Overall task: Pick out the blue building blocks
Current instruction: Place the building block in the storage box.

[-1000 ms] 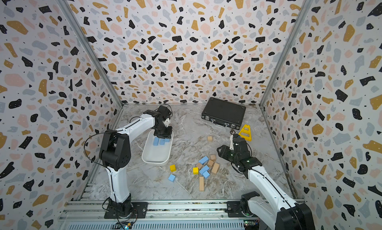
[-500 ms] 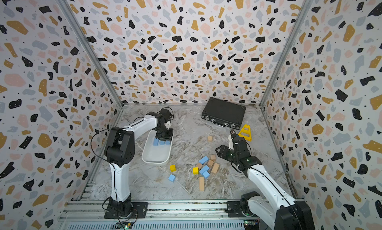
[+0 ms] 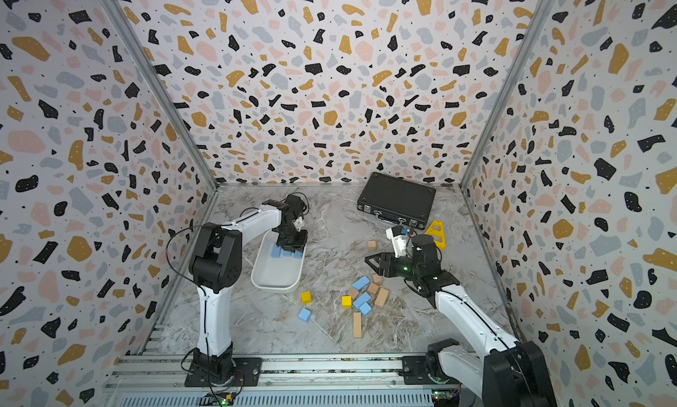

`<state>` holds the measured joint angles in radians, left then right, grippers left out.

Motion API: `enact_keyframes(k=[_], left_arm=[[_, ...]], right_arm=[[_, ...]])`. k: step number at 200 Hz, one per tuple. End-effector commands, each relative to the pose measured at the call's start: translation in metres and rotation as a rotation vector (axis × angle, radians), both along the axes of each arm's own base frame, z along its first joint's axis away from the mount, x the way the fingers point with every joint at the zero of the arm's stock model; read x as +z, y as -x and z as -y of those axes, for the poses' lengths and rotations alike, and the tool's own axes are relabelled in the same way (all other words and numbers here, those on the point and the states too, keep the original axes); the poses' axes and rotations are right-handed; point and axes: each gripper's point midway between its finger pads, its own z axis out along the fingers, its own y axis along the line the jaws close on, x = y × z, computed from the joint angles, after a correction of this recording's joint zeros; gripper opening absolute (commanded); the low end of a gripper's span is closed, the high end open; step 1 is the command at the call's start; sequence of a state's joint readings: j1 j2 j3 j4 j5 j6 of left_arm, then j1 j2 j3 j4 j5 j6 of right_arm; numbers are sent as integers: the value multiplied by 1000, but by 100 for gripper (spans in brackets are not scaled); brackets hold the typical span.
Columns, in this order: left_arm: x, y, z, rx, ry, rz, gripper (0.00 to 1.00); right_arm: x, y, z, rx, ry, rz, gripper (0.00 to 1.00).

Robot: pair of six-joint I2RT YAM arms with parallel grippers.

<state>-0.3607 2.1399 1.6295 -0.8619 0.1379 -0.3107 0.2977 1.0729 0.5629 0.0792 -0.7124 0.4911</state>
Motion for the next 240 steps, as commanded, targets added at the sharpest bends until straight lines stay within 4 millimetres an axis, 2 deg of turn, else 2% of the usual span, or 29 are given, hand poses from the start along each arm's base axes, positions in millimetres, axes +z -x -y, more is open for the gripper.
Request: enact_keyframes(k=[1, 99, 151, 186, 210, 240], left_arm=[[-2, -3, -3, 8, -12, -4, 10], [-5, -7, -3, 6, -20, -8, 16], [-1, -9, -2, -9, -17, 0, 31], [14, -12, -1, -16, -7, 36, 42], [25, -12, -3, -20, -12, 57, 43], [57, -12, -5, -32, 3, 122, 43]], right_arm=[[31, 0, -12, 100, -38, 138, 57], [29, -3, -12, 79, -42, 120, 56], [26, -2, -11, 74, -41, 110, 57], [26, -2, -10, 73, -32, 108, 58], [26, -1, -9, 69, -25, 103, 58], [22, -2, -4, 51, 27, 79, 58]])
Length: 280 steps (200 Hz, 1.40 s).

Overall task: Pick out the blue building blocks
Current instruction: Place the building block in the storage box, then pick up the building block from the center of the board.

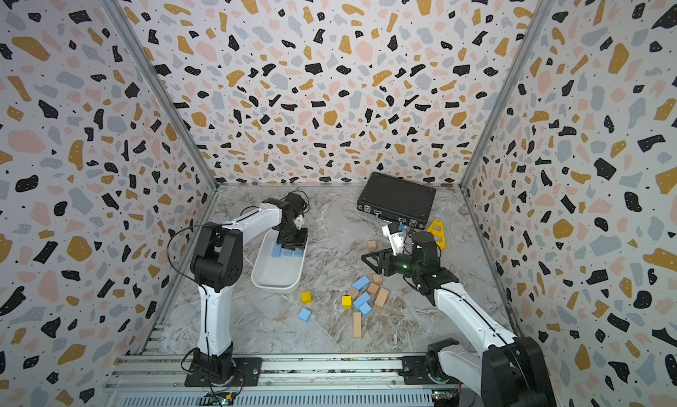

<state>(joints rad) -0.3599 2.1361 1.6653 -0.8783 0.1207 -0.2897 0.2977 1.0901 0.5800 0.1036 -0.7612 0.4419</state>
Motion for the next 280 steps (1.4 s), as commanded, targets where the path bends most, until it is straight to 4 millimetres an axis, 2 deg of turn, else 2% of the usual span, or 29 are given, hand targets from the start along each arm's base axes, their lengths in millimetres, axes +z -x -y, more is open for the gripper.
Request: enact_keyframes(k=[1, 41, 66, 85, 109, 139, 158, 174, 191, 227, 254, 280], left_arm=[[48, -4, -4, -15, 14, 95, 43], [97, 12, -7, -129, 49, 204, 43], [121, 47, 11, -382, 194, 226, 42], [129, 70, 13, -499, 234, 253, 42], [132, 98, 11, -682, 249, 275, 42], [140, 137, 18, -947, 352, 310, 45], [136, 155, 21, -1097, 360, 320, 47], [132, 171, 21, -1227, 351, 320, 52], [125, 190, 21, -1383, 335, 336, 54], [111, 235, 18, -1775, 317, 416, 53], [95, 246, 28, -1897, 274, 429, 53], [65, 248, 31, -2008, 156, 377, 53]], right_arm=[[13, -2, 3, -13, 39, 24, 58], [-4, 3, 17, -9, 215, -20, 57], [-4, 6, 20, 17, 266, -19, 55], [-8, 5, 25, 0, 307, -24, 51], [-16, 5, 41, -60, 406, -85, 51], [-18, 9, 42, -77, 395, -123, 53], [-15, 7, 35, -107, 317, -151, 53], [-7, 13, 23, -55, 236, -144, 53], [5, 24, 12, 53, 195, -48, 52], [30, 34, 7, 147, 192, 167, 51], [38, 32, 5, 134, 155, 194, 51], [38, 31, 2, 126, 113, 185, 51]])
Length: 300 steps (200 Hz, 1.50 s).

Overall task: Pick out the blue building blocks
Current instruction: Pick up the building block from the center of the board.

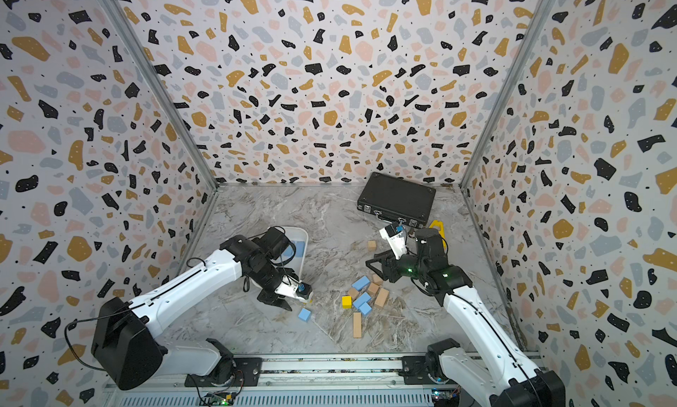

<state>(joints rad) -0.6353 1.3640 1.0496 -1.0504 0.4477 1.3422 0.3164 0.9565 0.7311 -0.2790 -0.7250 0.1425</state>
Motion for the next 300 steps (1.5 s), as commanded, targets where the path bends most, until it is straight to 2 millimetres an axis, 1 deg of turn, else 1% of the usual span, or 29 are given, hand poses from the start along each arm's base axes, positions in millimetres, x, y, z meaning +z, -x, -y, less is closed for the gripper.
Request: enact_keyframes(k=[1, 16, 44, 68, 81, 112, 145, 169, 212, 266, 300], left_arm=[[-26, -4, 1, -124, -71, 106, 53], [-39, -5, 4, -137, -122, 134, 53], [-56, -8, 8, -119, -182, 158, 52], [-64, -14, 13, -90, -204, 193, 52], [-67, -13, 17, -78, -203, 190, 52], [-79, -9, 19, -85, -246, 176, 52], [-82, 0, 17, -78, -285, 117, 52], [-85, 3, 16, -77, -287, 109, 52], [-93, 1, 18, -52, -295, 120, 50], [-97, 2, 18, -45, -307, 114, 48], [-102, 1, 16, -40, -324, 113, 44]], right_arm=[[5, 2, -6, 26, -51, 19, 51], [4, 1, -5, 11, -53, 18, 50], [6, 3, -2, -2, -40, 41, 50], [7, 3, -1, -11, -45, 64, 50], [6, 0, 0, -24, -50, 67, 50], [4, -3, -2, -28, -57, 61, 50], [4, -4, -2, -25, -57, 61, 50], [3, -3, -2, -23, -58, 61, 50], [0, -4, -3, -25, -62, 58, 50], [-1, -4, -3, -19, -60, 61, 50], [-4, -5, -4, -16, -61, 54, 50]])
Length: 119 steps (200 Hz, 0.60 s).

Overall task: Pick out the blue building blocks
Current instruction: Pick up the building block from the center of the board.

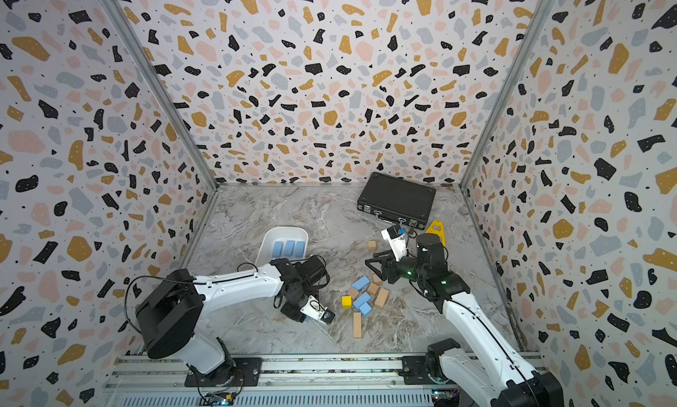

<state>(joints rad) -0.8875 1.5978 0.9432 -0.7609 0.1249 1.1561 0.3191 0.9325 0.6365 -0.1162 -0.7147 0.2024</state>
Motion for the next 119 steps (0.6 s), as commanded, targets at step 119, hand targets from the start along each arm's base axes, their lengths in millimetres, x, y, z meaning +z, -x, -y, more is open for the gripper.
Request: enact_keyframes(k=[119], left_arm=[[25, -2, 2, 145, -13, -27, 15]], right_arm=[[-4, -3, -2, -13, -21, -9, 49]])
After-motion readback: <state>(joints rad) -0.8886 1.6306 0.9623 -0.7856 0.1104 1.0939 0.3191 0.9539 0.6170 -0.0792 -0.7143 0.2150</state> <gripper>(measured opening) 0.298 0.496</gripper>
